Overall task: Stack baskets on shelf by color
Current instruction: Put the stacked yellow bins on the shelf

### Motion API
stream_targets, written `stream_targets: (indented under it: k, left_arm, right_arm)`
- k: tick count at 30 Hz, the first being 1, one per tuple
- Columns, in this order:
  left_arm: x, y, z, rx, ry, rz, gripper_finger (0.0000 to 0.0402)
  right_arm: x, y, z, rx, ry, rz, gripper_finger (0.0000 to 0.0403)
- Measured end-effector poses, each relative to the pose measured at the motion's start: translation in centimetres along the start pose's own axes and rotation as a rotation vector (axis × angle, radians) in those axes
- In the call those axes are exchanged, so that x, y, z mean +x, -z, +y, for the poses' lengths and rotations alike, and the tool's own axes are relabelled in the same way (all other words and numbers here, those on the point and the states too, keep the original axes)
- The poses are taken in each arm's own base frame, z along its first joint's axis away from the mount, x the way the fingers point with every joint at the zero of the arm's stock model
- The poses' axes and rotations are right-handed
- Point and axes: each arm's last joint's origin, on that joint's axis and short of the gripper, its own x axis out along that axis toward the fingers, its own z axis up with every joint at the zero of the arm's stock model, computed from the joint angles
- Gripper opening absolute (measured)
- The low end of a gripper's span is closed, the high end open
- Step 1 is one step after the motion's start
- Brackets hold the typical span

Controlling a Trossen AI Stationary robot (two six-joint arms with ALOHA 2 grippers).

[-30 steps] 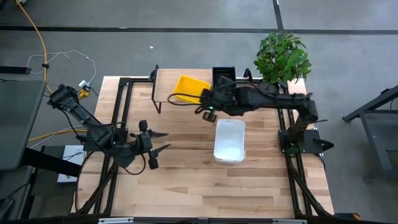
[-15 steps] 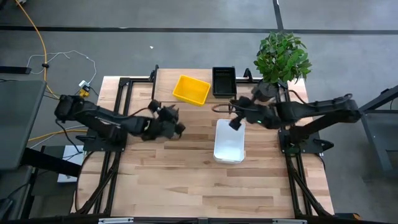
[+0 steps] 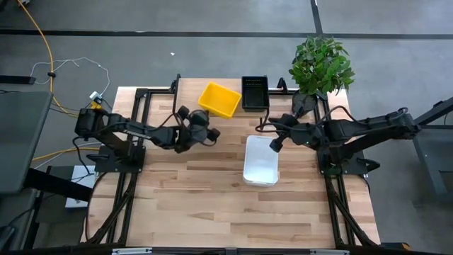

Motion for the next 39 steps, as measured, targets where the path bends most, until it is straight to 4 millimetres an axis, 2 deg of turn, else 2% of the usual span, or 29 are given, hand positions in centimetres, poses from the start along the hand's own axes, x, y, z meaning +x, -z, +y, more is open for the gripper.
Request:
stream_targets:
  k: [8,17,25,32,39]
  left_arm:
    - [3.0,-0.9,2.1,0.012,-0.09,-0.007,0.0001]
    - [7.0,-1.6,5.2,-0.088,0.061,-0.031,0.0]
    - [9.0,-1.5,7.6,-0.145,0.019,-0.023,0.0]
    - [10.4,-1.9,9.4,-0.238,0.06,-0.072,0.0]
    - [12.8,-1.7,9.7,-0.287,0.043,-0.035,0.0]
  right_arm:
    - [0.1,0.1,0.2,-0.001,-0.04,0.01,0.0]
    - [0.1,-0.3,0.3,0.027,-0.058,-0.021,0.0]
    - [0.1,-0.4,0.3,0.026,-0.062,-0.023,0.0]
    - [0.1,-0.4,0.4,0.025,-0.064,-0.023,0.0]
    - [0.1,-0.4,0.4,0.028,-0.075,-0.024,0.0]
